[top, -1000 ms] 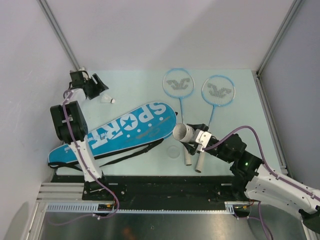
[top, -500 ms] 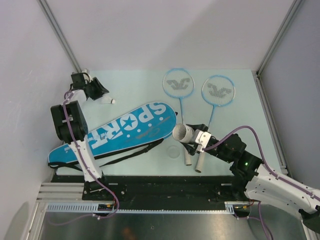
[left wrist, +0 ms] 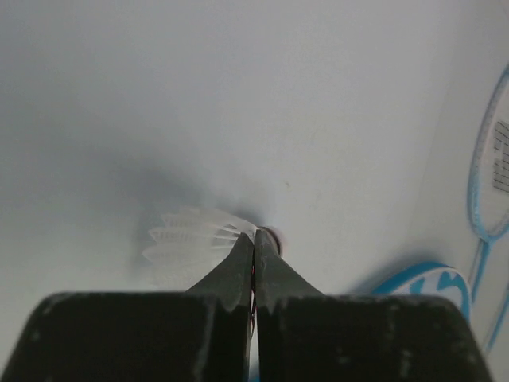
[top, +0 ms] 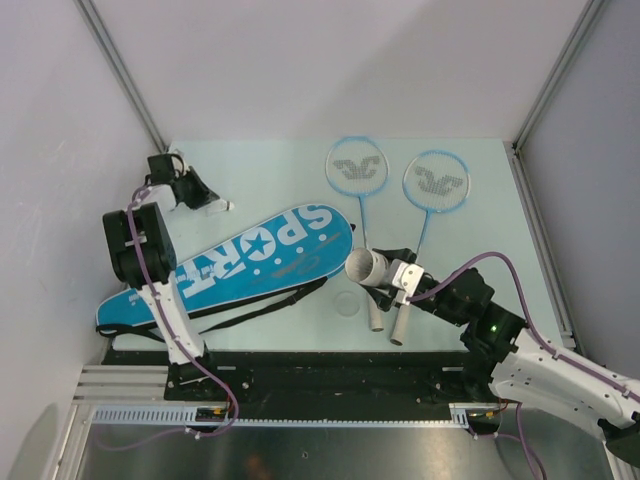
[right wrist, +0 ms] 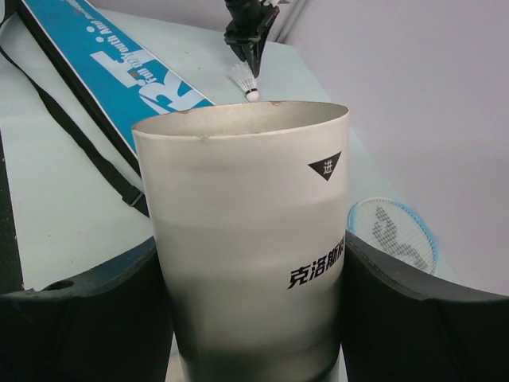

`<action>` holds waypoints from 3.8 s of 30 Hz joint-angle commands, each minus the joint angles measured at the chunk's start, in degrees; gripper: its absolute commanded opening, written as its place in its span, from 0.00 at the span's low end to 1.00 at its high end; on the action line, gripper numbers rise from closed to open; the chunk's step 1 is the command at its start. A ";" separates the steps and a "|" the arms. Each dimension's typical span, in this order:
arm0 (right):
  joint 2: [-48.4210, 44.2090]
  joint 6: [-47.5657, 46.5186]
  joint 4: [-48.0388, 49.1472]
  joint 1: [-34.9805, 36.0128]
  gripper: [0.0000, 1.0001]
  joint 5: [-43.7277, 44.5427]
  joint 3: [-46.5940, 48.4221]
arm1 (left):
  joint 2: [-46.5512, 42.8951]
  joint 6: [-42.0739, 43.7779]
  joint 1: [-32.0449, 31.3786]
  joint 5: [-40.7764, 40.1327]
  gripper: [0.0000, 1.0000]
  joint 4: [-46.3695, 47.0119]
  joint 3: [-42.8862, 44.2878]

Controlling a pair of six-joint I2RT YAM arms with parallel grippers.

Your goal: Pack up the badminton gear

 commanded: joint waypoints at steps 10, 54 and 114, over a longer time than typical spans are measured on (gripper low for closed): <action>5.83 5.09 3.65 0.16 0.23 10.10 0.61 | -45.15 1.79 -26.27 2.11 0.00 -2.55 -11.26; 3.81 5.09 2.07 -2.65 0.22 7.91 1.84 | -55.84 2.42 -64.18 -6.07 0.19 -5.26 -16.11; -12.19 8.87 -11.99 0.16 0.22 22.67 1.14 | -23.47 -6.79 -75.25 -39.65 0.36 -5.98 -27.17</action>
